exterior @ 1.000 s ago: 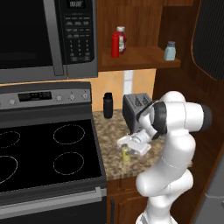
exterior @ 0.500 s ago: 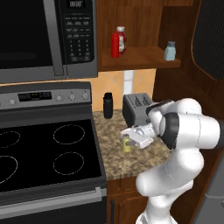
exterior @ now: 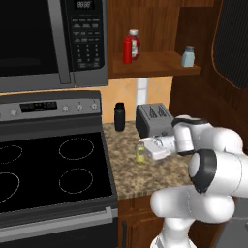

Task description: Put the shaker and condiment bottle from the counter next to their counterparts in the cabinet.

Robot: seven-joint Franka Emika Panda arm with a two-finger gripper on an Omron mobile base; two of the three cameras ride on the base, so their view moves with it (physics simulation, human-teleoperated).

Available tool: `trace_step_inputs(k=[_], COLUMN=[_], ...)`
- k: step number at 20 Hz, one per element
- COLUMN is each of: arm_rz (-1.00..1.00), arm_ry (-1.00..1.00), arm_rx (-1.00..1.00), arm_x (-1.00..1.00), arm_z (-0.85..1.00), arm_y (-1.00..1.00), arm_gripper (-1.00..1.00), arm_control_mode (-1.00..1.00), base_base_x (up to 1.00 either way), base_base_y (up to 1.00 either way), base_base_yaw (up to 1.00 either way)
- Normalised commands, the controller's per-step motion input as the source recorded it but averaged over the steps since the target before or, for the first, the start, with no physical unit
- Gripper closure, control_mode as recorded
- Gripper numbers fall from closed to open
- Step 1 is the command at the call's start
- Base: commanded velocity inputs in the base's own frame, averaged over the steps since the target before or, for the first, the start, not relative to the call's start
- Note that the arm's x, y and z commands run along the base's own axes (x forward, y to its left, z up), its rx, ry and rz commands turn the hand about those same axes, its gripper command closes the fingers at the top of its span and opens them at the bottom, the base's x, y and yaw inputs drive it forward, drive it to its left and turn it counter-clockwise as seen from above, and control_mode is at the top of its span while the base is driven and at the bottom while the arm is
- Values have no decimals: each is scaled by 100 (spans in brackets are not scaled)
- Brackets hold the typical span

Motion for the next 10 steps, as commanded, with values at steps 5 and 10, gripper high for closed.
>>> trace_step_inputs(k=[5,10], arm_rz=[-26,-26], arm_ry=[0,0], arm_rx=[0,0], arm_x=[0,0], arm_z=[55,64], arm_y=[0,0], arm_gripper=[100,100], arm_control_mode=[-100,-100], base_base_x=[0,0], base_base_y=[0,0], base_base_yaw=[0,0])
